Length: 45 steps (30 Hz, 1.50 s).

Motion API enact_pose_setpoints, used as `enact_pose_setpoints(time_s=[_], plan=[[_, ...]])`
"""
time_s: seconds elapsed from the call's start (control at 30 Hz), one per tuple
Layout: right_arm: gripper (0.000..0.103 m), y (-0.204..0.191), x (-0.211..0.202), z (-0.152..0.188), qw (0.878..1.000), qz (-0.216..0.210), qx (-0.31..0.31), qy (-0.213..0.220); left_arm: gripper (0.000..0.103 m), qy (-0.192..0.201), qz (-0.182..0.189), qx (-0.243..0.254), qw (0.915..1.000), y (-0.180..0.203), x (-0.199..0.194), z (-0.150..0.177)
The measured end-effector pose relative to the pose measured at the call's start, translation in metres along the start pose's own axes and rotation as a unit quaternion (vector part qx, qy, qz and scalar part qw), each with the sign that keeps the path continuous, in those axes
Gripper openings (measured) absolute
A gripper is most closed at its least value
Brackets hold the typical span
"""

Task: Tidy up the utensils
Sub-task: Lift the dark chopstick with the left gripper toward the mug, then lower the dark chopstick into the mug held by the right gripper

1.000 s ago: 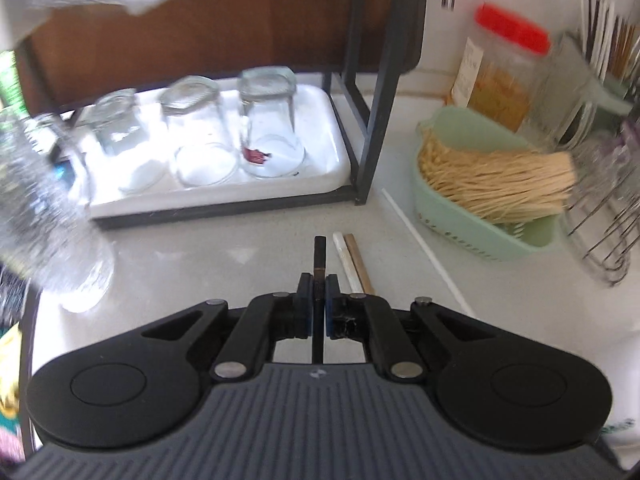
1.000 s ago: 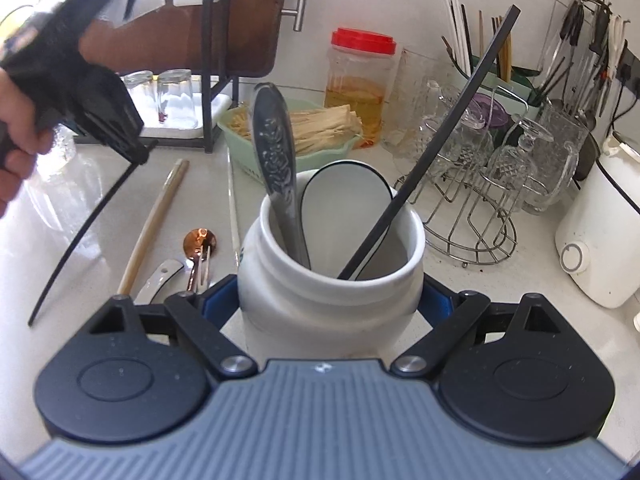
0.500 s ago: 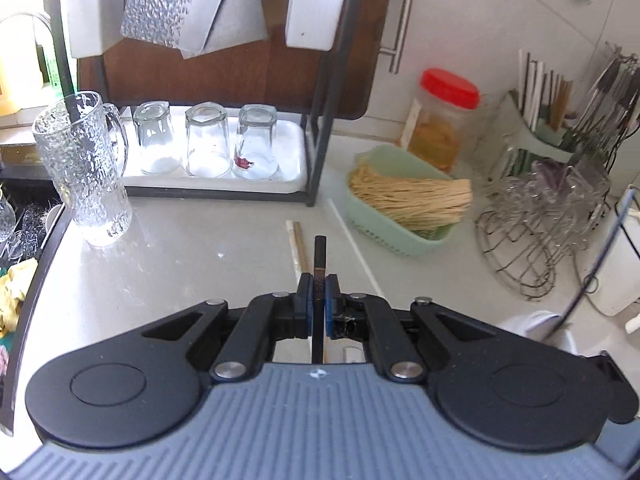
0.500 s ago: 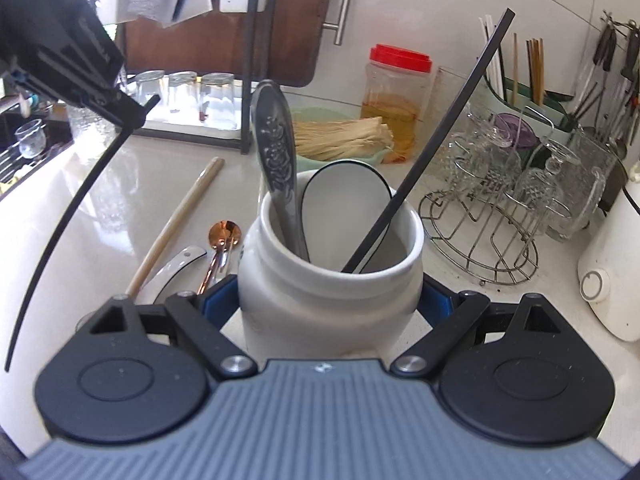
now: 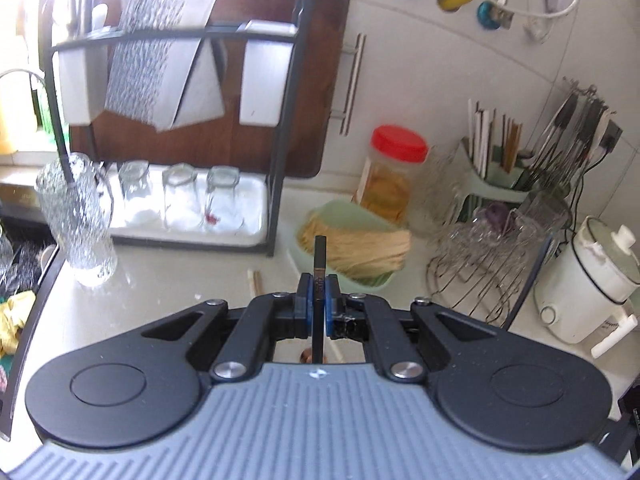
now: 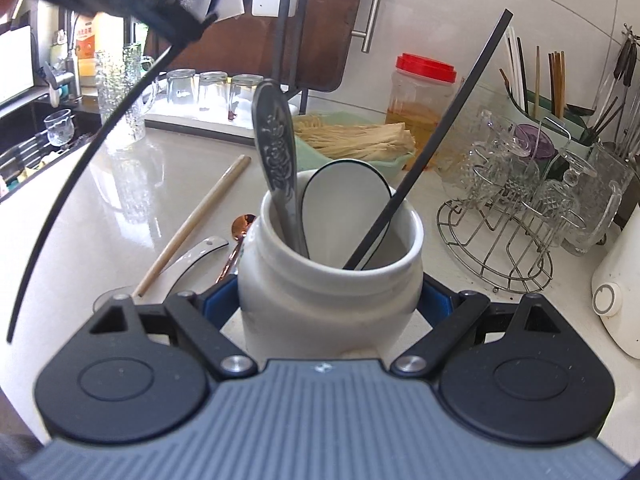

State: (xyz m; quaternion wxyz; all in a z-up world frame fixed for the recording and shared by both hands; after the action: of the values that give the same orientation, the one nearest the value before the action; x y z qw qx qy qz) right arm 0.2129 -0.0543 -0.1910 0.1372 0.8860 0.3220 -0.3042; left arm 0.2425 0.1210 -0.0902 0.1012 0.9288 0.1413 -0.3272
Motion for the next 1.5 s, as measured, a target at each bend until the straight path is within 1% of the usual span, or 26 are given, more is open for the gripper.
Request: enact_pose_setpoints(time_s=[0.23, 0.43, 0.6, 0.67, 0.8, 0.93, 1.03, 1.2, 1.37, 1.5], plan=[[0.093, 0.001, -0.001, 0.001, 1.000, 0.000, 0.000, 0.000, 0.006, 0.023, 0.025, 0.010, 0.9994, 0.021, -0.016, -0.024], [0.093, 0.001, -0.001, 0.001, 1.000, 0.000, 0.002, -0.001, 0.006, 0.051, 0.051, 0.012, 0.9973, 0.038, -0.031, -0.054], [0.093, 0.001, 0.000, 0.001, 1.000, 0.002, 0.004, 0.000, 0.006, 0.084, 0.077, 0.012, 0.9934, 0.053, -0.045, -0.078], [0.093, 0.001, 0.000, 0.001, 1.000, 0.004, 0.005, 0.001, 0.006, 0.091, 0.092, 0.008, 0.9915, 0.062, -0.048, -0.087], [0.093, 0.000, 0.000, 0.000, 1.000, 0.007, 0.010, 0.001, 0.006, 0.110, 0.110, 0.014, 0.9877, 0.081, -0.051, -0.095], [0.093, -0.001, -0.002, 0.002, 1.000, 0.009, 0.012, 0.004, 0.006, 0.121, 0.121, 0.021, 0.9851, 0.101, -0.047, -0.094], [0.093, -0.001, -0.002, 0.003, 1.000, 0.008, 0.012, 0.006, 0.006, 0.133, 0.116, 0.018, 0.9841, 0.109, -0.042, -0.090], [0.093, 0.000, -0.003, 0.003, 1.000, 0.008, 0.011, 0.009, 0.006, 0.133, 0.121, 0.024, 0.9834, 0.119, -0.031, -0.079], [0.092, 0.002, -0.003, 0.004, 1.000, 0.004, 0.022, 0.011, 0.006, 0.137, 0.108, 0.005, 0.9846, 0.121, -0.020, -0.068], [0.092, 0.002, -0.004, 0.005, 1.000, 0.002, 0.026, 0.014, 0.006, 0.127, 0.106, 0.017, 0.9860, 0.126, -0.013, -0.057]])
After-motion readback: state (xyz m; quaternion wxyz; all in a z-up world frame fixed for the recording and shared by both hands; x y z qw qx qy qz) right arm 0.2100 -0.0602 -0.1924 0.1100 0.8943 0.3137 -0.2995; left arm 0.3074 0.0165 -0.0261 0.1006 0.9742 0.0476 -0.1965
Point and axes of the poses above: each gripper's, at about its wrist camera, not at the fingertips, and x roughly the way its jaws point, y to its right, z to its underside, the point moved 6 cm from there along x, roughly the way its jaws point, and after that the axes turned 9 degrees about -z, right-handed, at the moved point
